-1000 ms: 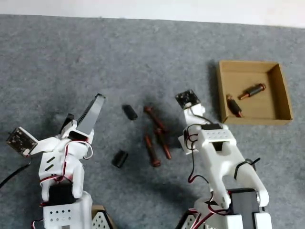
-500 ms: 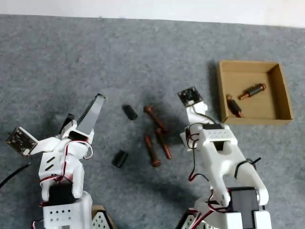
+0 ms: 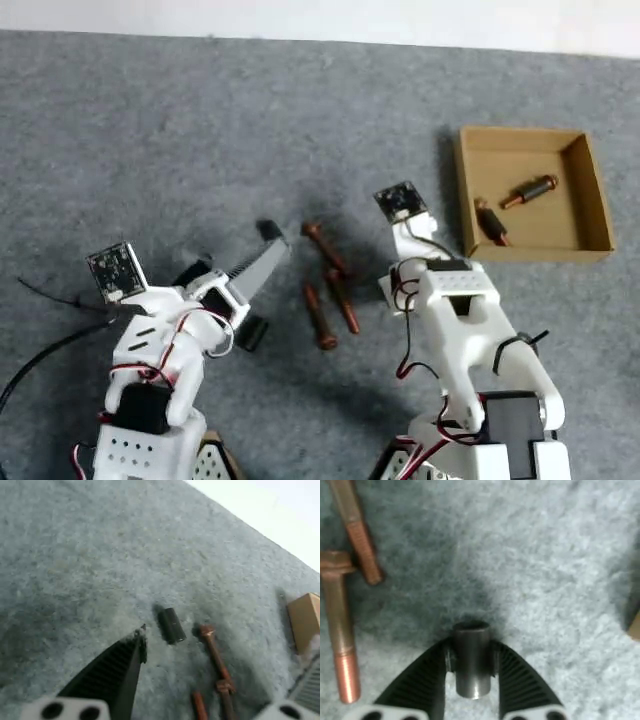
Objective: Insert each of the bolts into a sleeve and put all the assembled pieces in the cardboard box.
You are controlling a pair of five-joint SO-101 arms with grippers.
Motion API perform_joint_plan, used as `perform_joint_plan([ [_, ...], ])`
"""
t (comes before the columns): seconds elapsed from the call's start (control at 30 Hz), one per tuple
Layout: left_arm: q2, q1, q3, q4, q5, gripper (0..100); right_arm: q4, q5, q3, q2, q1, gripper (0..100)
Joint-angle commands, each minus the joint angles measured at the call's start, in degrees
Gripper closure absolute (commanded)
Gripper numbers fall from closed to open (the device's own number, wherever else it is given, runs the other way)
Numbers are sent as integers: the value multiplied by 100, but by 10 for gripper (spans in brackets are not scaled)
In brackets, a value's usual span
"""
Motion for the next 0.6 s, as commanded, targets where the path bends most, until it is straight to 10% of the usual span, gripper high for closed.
perform_joint_plan([
  [0.0,-4,804,-585,598,-97,563,-338,-211,-31,-75,110,994],
  [0.57,6897,1640,-3697,-870,343,564,-532,-237,13,-75,101,994],
])
